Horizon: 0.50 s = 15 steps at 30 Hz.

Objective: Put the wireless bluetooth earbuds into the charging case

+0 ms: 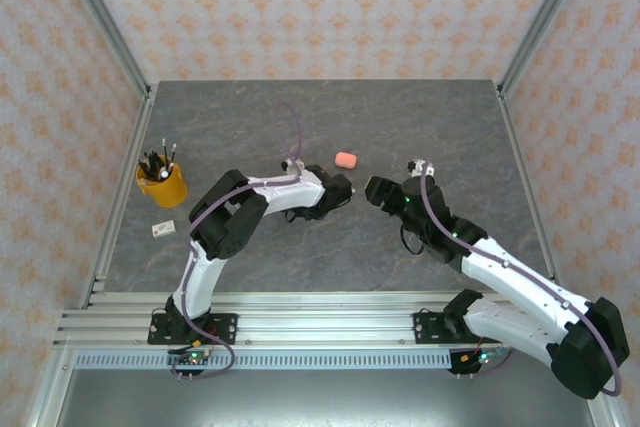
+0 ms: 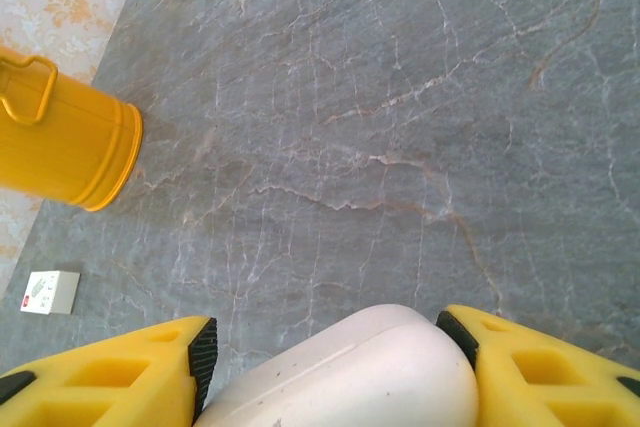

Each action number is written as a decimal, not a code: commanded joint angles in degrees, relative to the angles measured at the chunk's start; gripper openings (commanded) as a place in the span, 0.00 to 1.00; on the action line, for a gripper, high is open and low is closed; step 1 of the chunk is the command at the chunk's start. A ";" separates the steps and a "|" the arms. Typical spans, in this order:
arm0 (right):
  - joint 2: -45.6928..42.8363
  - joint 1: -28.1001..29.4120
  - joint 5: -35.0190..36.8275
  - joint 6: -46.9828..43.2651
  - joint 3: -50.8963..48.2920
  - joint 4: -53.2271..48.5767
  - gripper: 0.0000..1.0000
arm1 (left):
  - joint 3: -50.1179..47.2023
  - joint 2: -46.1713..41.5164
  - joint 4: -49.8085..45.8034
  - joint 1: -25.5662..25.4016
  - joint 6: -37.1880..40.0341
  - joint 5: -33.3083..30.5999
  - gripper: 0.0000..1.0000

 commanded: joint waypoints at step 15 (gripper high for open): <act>-0.52 -0.25 2.16 -3.44 5.31 -7.10 0.77 | -2.12 6.09 0.77 -7.27 -13.59 -1.37 0.38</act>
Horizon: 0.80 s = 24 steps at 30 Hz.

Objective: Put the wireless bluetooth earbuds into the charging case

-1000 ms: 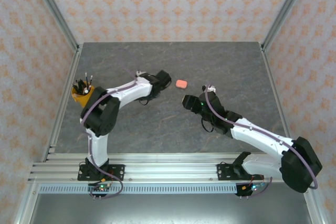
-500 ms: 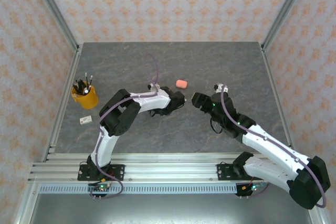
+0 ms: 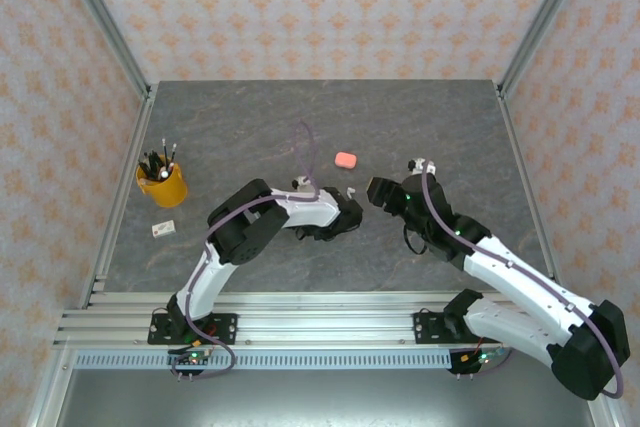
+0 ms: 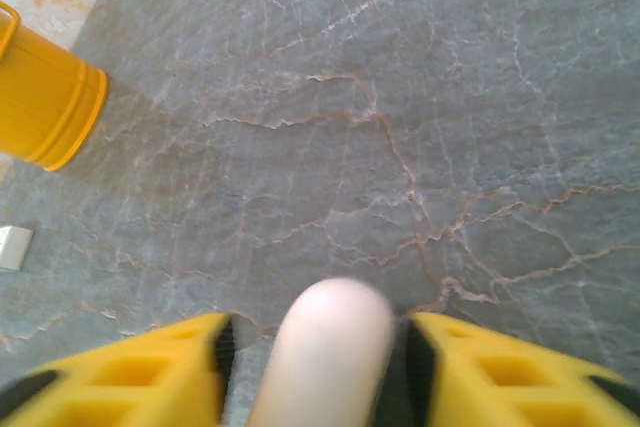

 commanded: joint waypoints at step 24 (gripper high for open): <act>1.20 -0.14 -1.86 2.24 7.13 -10.79 0.77 | 1.36 -13.48 14.04 5.87 12.93 17.26 1.00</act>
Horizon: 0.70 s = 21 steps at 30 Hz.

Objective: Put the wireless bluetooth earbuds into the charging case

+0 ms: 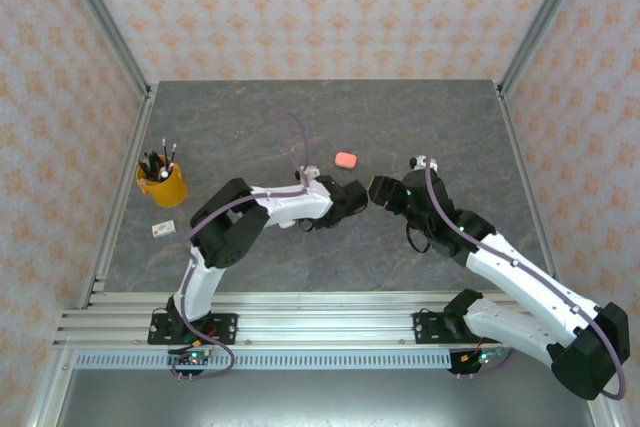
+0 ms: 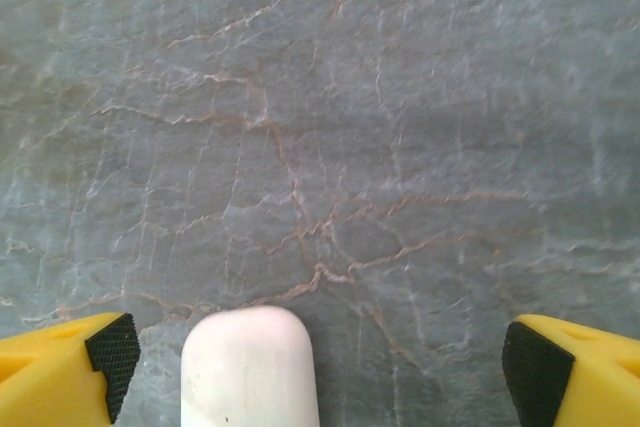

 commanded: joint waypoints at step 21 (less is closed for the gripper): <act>56.47 14.46 -7.73 -2.93 41.37 -15.99 0.85 | -0.38 -17.84 7.85 34.33 22.07 37.51 1.00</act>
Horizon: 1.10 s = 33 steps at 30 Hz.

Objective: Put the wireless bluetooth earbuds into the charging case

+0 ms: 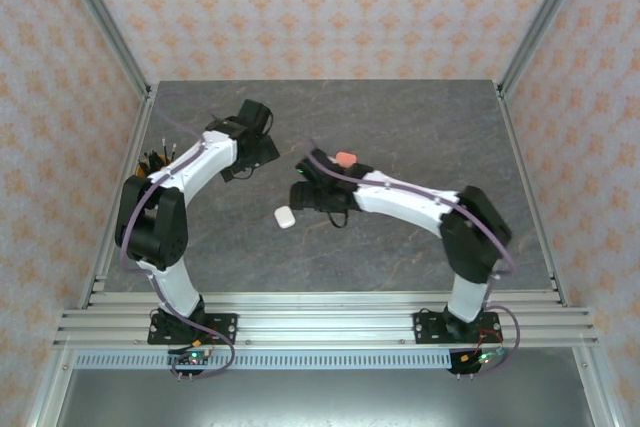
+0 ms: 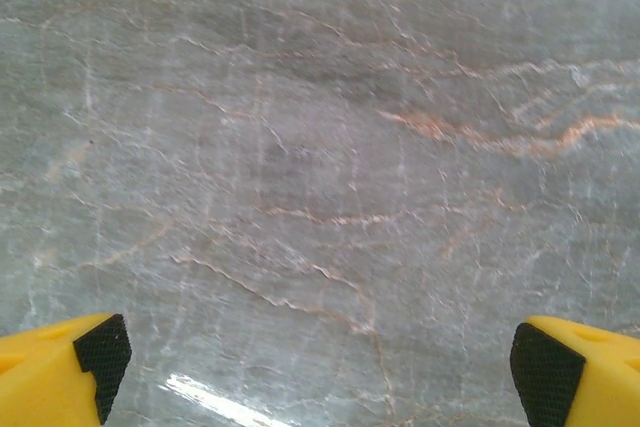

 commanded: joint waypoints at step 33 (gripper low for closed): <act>15.47 2.09 9.88 -19.09 12.16 -14.88 0.82 | -6.02 -5.43 4.57 9.31 -0.81 16.58 1.00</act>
